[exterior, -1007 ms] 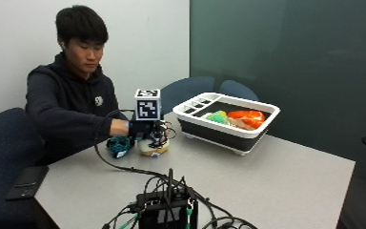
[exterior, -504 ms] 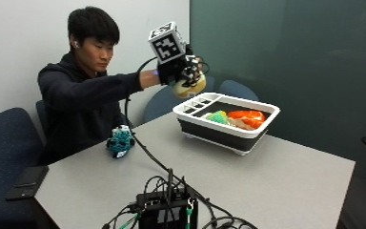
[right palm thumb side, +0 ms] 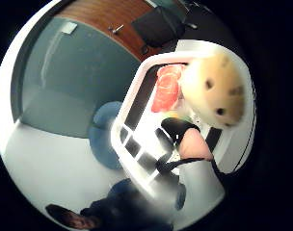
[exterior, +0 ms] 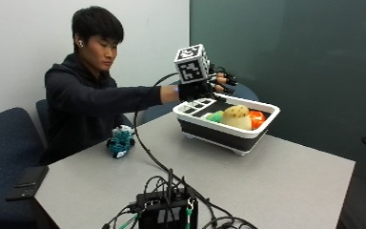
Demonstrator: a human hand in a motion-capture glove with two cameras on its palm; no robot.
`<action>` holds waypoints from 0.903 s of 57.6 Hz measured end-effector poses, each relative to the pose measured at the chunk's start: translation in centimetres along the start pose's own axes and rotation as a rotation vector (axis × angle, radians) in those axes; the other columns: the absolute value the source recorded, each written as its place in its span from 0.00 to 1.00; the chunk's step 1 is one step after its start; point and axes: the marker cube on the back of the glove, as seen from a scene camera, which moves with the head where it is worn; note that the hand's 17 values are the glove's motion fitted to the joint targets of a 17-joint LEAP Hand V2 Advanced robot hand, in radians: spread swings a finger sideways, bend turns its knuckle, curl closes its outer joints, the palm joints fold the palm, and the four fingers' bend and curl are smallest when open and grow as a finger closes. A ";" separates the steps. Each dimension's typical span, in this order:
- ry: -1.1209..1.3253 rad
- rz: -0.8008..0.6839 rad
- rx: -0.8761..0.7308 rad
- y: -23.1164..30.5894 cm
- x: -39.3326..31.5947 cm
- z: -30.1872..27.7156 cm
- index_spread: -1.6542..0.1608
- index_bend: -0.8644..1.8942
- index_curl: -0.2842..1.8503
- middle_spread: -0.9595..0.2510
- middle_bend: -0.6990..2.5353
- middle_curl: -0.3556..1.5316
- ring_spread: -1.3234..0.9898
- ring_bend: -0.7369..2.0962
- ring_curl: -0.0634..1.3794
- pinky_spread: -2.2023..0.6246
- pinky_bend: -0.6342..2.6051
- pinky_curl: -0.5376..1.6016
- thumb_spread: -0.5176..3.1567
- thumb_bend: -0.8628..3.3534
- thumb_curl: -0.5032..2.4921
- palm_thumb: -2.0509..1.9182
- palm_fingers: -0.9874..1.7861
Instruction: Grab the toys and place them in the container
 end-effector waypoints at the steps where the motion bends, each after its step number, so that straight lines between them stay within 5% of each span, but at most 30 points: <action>1: -0.012 0.007 -0.002 0.1 0.8 -0.8 0.71 0.35 0.47 0.69 0.31 0.57 0.50 0.52 0.42 0.73 0.64 0.48 0.36 0.21 0.42 0.61 0.20; 11: -0.002 -0.132 -0.197 7.6 3.5 -5.2 0.76 0.36 0.41 0.78 0.26 0.51 0.54 0.45 0.34 0.76 0.59 0.44 0.43 0.20 0.38 0.61 0.27; 18: -0.046 -0.371 -0.442 17.5 4.7 -5.6 0.78 0.34 0.38 0.80 0.27 0.48 0.56 0.42 0.32 0.77 0.57 0.42 0.45 0.20 0.35 0.60 0.28; 27: 0.066 -0.366 -0.583 29.6 9.4 -2.0 0.78 0.35 0.34 0.80 0.27 0.45 0.57 0.40 0.30 0.77 0.55 0.40 0.46 0.20 0.33 0.57 0.28; 34: 0.125 -0.328 -0.728 33.9 11.6 1.5 0.78 0.35 0.32 0.79 0.26 0.44 0.57 0.37 0.29 0.77 0.54 0.39 0.45 0.20 0.31 0.56 0.28; 46: 0.273 -0.447 -0.463 35.7 12.1 6.0 0.76 0.35 0.29 0.73 0.29 0.42 0.56 0.39 0.29 0.78 0.52 0.37 0.45 0.20 0.30 0.55 0.37; 48: 0.258 -0.461 -0.409 35.3 12.2 6.3 0.76 0.33 0.26 0.72 0.35 0.45 0.52 0.47 0.31 0.75 0.52 0.36 0.46 0.20 0.29 0.55 0.52; 52: 0.194 -0.471 -0.314 34.3 12.0 7.1 0.77 0.34 0.25 0.69 0.41 0.49 0.48 0.56 0.34 0.71 0.52 0.36 0.49 0.21 0.29 0.55 0.65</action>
